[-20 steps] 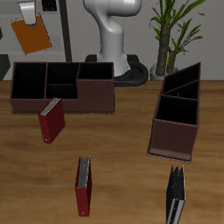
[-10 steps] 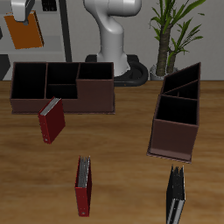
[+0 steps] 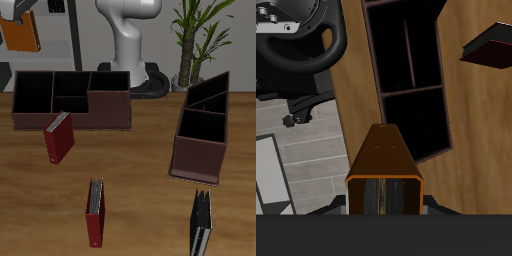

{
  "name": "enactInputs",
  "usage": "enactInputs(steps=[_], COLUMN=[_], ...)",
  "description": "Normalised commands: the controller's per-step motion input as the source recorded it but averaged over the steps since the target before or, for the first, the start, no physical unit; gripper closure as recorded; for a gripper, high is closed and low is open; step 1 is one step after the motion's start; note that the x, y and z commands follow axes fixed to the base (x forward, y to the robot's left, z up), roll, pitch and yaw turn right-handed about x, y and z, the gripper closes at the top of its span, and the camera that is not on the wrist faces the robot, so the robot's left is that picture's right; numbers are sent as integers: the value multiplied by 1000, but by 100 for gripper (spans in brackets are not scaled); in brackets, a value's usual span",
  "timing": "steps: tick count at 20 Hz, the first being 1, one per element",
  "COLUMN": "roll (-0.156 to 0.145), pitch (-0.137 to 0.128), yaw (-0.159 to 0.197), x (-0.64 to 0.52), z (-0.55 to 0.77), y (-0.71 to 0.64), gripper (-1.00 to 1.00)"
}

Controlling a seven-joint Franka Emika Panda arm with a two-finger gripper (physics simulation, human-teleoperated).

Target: Place the orange book into the back desk caddy's back compartment

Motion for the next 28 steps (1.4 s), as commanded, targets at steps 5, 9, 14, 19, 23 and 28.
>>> enactInputs(steps=[5,9,14,19,23,28], roll=[-57,-74,-34,29,77,52], pitch=[-9,-4,-18,-40,-25,0], yaw=[-229,-156,-102,33,1,46], x=[33,91,83,105,92,46], z=[149,120,59,46,-4,-8], y=[-97,-173,-42,130,299,263], gripper=[100,100,100,100,100,100])
